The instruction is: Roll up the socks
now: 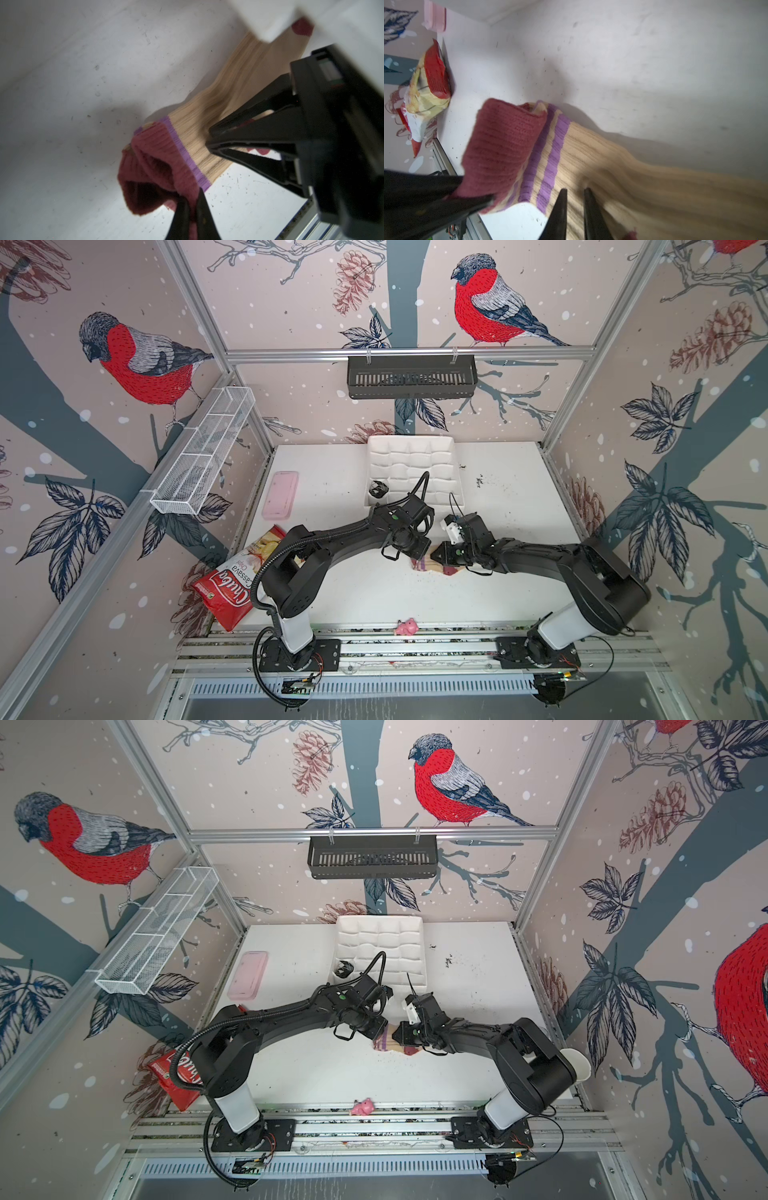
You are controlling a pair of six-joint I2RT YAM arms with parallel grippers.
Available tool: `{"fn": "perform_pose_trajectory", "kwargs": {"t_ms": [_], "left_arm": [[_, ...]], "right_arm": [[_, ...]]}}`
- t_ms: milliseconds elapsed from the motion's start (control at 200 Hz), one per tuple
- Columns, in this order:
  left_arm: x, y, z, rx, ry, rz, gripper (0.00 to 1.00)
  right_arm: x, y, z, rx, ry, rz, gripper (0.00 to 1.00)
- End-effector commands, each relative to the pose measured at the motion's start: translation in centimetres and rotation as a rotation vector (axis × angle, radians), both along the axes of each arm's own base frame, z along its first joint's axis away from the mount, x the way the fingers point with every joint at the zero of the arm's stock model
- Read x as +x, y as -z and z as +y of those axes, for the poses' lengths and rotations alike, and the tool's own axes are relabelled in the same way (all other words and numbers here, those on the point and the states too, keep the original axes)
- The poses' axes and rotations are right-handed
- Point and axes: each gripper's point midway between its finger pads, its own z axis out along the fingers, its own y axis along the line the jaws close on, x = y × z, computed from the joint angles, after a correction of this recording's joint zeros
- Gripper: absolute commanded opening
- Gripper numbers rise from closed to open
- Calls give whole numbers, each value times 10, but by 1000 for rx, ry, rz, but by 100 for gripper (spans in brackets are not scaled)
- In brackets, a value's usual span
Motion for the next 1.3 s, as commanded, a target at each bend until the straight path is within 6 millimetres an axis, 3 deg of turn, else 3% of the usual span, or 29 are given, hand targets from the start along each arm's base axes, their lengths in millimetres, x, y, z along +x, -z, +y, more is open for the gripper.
{"fn": "perform_pose_trajectory", "kwargs": {"t_ms": [0,165,460,665,1001,1296], "left_arm": [[-1,-2,6,33,7,-1,0],[-2,-9,-2,14,31,2,0],[-18,-12,-33,-7,123,22,0],[-27,1,-54,-40,160,63,0],[-21,14,-81,-117,164,89,5],[-34,45,-77,-98,175,173,21]], "right_arm": [[5,-18,-6,45,28,-42,20],[5,-18,-21,12,53,-54,21],[5,6,-47,-33,126,4,19],[6,13,-51,-8,135,26,19],[5,17,-50,9,133,39,17],[5,12,-53,20,136,30,17]]}}
